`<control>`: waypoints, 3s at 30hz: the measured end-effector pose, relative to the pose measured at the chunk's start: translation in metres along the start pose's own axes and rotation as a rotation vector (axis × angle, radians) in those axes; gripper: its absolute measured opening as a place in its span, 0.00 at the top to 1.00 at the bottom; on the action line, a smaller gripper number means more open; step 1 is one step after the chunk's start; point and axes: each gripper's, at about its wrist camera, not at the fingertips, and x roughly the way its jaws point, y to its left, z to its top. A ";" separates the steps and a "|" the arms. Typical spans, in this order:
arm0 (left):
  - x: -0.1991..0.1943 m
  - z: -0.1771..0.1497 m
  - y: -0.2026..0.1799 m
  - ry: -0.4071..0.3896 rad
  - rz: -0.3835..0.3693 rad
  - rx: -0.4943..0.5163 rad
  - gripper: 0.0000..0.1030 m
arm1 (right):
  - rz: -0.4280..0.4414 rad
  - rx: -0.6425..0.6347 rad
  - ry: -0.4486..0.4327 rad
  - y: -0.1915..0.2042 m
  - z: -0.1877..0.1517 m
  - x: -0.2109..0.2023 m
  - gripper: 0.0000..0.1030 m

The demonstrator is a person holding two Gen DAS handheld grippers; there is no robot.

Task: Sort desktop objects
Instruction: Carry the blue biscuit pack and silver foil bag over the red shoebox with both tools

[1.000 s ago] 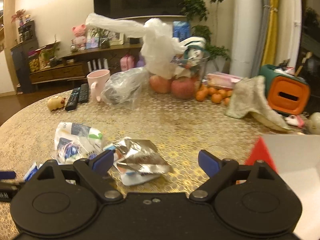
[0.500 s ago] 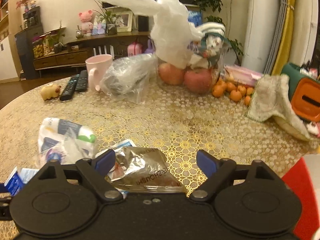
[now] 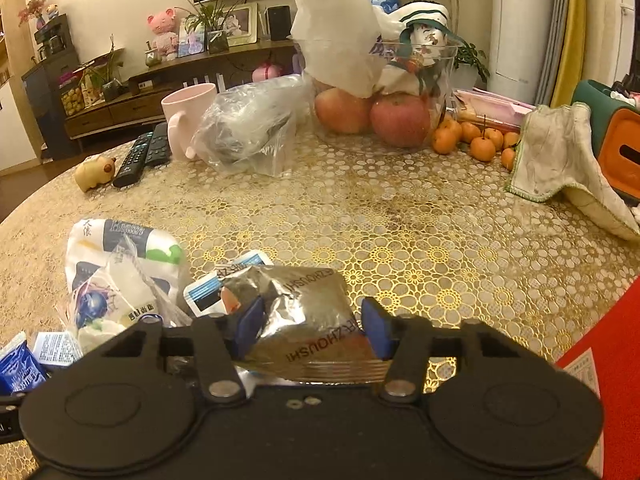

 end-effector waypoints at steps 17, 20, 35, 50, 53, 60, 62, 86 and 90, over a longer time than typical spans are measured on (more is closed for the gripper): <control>-0.033 -0.001 -0.011 -0.016 -0.062 0.010 0.87 | -0.032 0.003 -0.030 -0.005 -0.006 -0.054 0.60; -0.042 -0.003 -0.014 -0.022 -0.065 0.013 0.87 | -0.027 0.011 -0.031 -0.006 -0.010 -0.069 0.60; -0.103 -0.006 -0.056 -0.068 -0.174 0.073 0.87 | 0.026 0.036 -0.060 -0.019 -0.033 -0.151 0.60; -0.137 -0.005 -0.150 -0.076 -0.340 0.242 0.87 | -0.006 0.056 -0.128 -0.061 -0.045 -0.220 0.60; -0.135 -0.004 -0.168 -0.058 -0.369 0.260 0.87 | -0.027 0.064 -0.137 -0.078 -0.047 -0.229 0.60; -0.125 -0.005 -0.219 -0.015 -0.434 0.337 0.87 | -0.107 0.095 -0.142 -0.121 -0.057 -0.243 0.60; -0.122 -0.006 -0.235 -0.011 -0.444 0.362 0.87 | -0.134 0.101 -0.138 -0.135 -0.060 -0.245 0.60; -0.018 -0.037 -0.413 0.220 -0.556 0.608 0.87 | -0.285 0.168 0.002 -0.259 -0.086 -0.203 0.60; 0.007 -0.041 -0.423 0.272 -0.543 0.621 0.87 | -0.301 0.165 0.037 -0.270 -0.090 -0.191 0.60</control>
